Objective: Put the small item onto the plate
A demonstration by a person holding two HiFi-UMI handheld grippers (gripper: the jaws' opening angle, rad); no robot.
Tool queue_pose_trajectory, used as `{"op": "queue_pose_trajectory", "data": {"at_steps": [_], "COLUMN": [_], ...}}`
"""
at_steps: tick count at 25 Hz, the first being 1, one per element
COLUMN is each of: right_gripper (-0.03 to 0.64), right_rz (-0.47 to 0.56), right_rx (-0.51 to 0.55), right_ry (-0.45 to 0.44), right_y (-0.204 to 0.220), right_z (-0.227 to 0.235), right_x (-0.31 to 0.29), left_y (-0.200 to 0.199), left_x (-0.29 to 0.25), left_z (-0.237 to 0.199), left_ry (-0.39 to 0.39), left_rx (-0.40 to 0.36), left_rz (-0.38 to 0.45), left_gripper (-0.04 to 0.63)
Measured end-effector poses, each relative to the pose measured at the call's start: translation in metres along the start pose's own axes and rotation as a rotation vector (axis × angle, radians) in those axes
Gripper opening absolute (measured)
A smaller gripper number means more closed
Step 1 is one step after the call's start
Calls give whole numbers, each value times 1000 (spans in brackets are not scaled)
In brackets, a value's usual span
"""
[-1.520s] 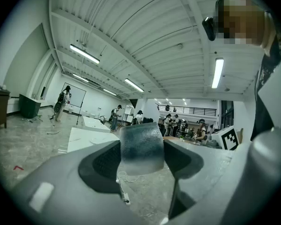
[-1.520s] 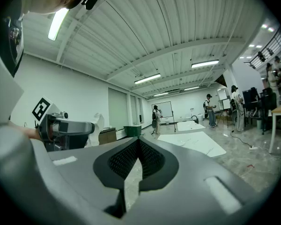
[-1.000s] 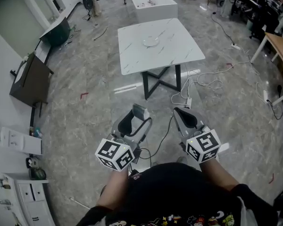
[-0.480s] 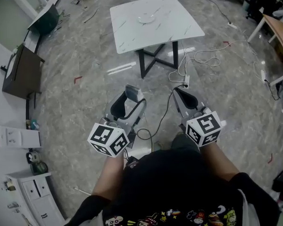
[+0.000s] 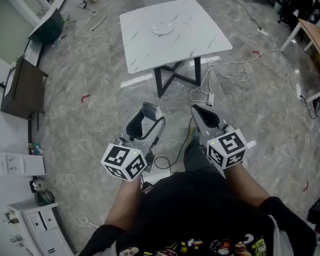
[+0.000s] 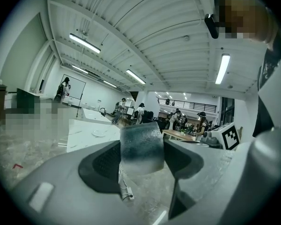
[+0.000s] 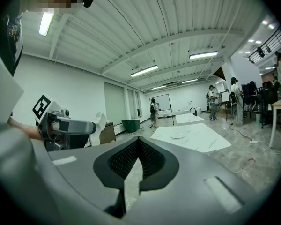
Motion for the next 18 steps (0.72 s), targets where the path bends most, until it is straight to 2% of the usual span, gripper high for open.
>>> {"op": "queue_pose_trajectory", "data": {"at_steps": [11,18], "right_gripper": [17,17], "right_rz": [-41,-52], "right_rx": [-4,-7], "right_ry": [-101,-163], "right_y": [-39,-53], "right_z": [168,240], "right_x": [-100,-139], "left_y": [-48,-57], "left_x": [-180,-261], "left_z": [-42,-46], "left_ry": [-88,-126], "left_rx": [22,19], "left_rz": [8,-20], "left_gripper": [301,301]}}
Point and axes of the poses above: the fingertips, and each gripper's own axes: x backward along the fingers, z to its right, y out of its underside, the point moved 3 cm from there along x, backward along the fingers, and after that the axes turned 9 degrees about -y, right-handed, at the moved point
